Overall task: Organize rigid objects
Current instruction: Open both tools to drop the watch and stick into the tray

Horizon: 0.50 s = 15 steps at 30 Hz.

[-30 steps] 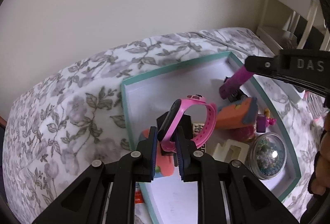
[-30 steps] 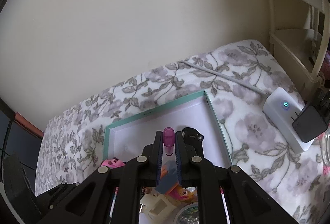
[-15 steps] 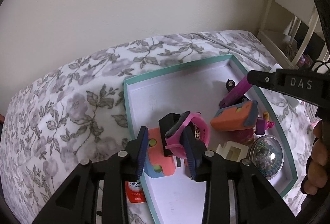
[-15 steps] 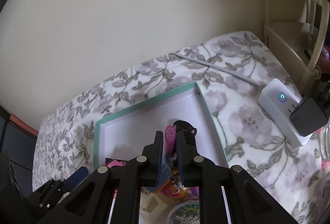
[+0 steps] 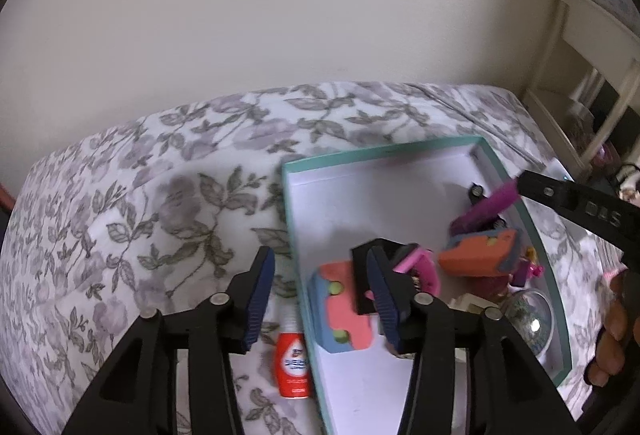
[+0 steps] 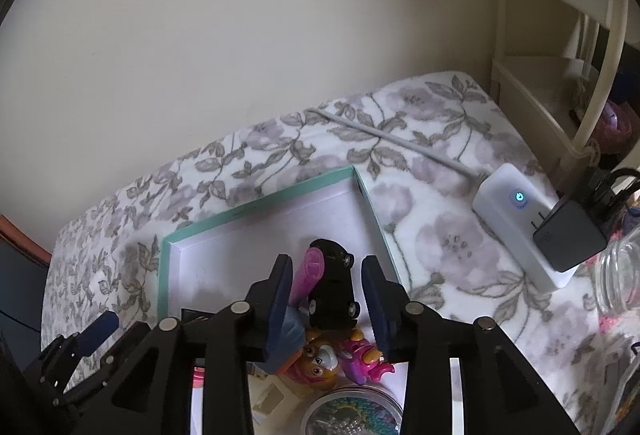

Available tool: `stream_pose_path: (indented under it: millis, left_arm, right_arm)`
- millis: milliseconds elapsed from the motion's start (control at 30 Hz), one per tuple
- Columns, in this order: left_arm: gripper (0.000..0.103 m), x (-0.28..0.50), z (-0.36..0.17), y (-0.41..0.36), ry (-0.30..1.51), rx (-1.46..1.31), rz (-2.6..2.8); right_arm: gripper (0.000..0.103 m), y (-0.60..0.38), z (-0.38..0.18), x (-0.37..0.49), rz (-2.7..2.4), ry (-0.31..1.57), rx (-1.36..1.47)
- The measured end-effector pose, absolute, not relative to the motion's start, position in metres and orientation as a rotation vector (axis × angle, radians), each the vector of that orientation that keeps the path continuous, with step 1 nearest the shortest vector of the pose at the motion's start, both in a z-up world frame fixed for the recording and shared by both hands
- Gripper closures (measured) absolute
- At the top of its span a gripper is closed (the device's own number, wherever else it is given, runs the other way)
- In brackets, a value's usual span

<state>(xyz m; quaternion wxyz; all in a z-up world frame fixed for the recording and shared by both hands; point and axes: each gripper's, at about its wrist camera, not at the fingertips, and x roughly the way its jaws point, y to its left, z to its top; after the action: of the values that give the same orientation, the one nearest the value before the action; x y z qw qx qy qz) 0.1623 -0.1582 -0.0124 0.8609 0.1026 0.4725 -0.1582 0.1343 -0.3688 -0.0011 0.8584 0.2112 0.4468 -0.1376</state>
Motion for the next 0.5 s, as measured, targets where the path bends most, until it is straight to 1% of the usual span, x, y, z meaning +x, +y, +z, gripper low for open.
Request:
stream_pose_path:
  millis: [33, 67, 167, 200, 233, 267, 367, 400, 467, 500]
  left_arm:
    - [0.048, 0.165, -0.013, -0.154, 0.997, 0.202, -0.312]
    - [0.048, 0.167, -0.013, -0.151, 1.000, 0.195, -0.299]
    - [0.047, 0.174, -0.014, -0.140, 1.007, 0.170, -0.234]
    - [0.042, 0.177, -0.015, -0.136, 1.009, 0.160, -0.209]
    - [0.035, 0.179, -0.016, -0.131, 1.012, 0.147, -0.188]
    - [0.033, 0.181, -0.016, -0.128, 1.013, 0.136, -0.175]
    - [0.029, 0.184, -0.016, -0.119, 1.014, 0.111, -0.128]
    - [0.024, 0.186, -0.017, -0.116, 1.010, 0.107, -0.107]
    - [0.023, 0.187, -0.017, -0.112, 1.006, 0.098, -0.086]
    - [0.023, 0.188, -0.018, -0.109, 1.008, 0.092, -0.074]
  right_arm:
    - [0.061, -0.368, 0.000, 0.134, -0.286, 0.935, 0.441]
    - [0.055, -0.367, 0.002, 0.134, -0.283, 0.932, 0.437]
    - [0.046, -0.362, 0.004, 0.136, -0.274, 0.928, 0.422]
    - [0.045, -0.360, 0.004, 0.137, -0.270, 0.931, 0.416]
    - [0.042, -0.358, 0.004, 0.138, -0.267, 0.934, 0.410]
    - [0.039, -0.356, 0.004, 0.140, -0.262, 0.938, 0.404]
    - [0.035, -0.350, 0.002, 0.144, -0.246, 0.945, 0.390]
    - [0.034, -0.347, 0.002, 0.145, -0.241, 0.946, 0.384]
    - [0.028, -0.343, 0.001, 0.147, -0.236, 0.946, 0.369]
    - [0.026, -0.341, 0.001, 0.148, -0.233, 0.947, 0.363]
